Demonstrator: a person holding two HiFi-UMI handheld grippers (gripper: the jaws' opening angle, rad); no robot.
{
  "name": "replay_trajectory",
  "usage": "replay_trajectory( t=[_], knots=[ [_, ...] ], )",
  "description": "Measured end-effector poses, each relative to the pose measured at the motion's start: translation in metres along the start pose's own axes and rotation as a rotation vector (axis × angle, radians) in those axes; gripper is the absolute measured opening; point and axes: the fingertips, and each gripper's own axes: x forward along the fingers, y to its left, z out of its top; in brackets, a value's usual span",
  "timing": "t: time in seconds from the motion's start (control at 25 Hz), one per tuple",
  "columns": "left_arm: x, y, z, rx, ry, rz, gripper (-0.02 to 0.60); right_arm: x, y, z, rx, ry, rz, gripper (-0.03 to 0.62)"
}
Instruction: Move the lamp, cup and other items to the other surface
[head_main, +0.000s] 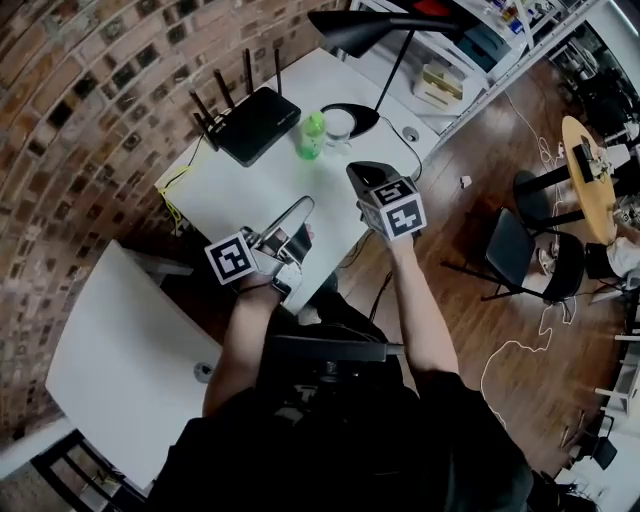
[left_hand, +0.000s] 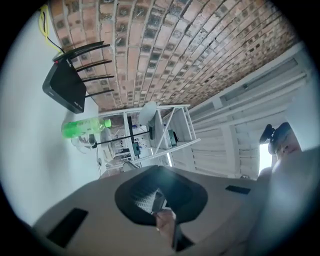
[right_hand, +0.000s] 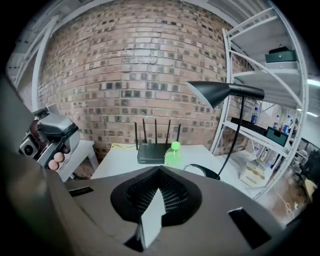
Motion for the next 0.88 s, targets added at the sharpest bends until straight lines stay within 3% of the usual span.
replay_trajectory(
  t=[0.36,0.68,0.76,0.88],
  knots=[
    [-0.003,-0.015,-0.049,-0.038,0.11,-0.069,0.006,-0.052,0.031,-0.037,0.033,0.108,-0.032,0.025],
    [0.0,-0.032,-0.075,-0.007,0.123,-0.09,0.006,-0.091,0.056,-0.033,0.051,0.053,0.035,0.025],
    [-0.002,-0.033,-0.083,-0.008,0.116,-0.077,0.006,-0.102,0.066,-0.032,0.123,0.001,0.097,0.025],
    [0.001,-0.038,-0.103,0.005,0.119,-0.066,0.006,-0.128,0.072,-0.031,0.319,-0.125,0.219,0.025]
  ],
)
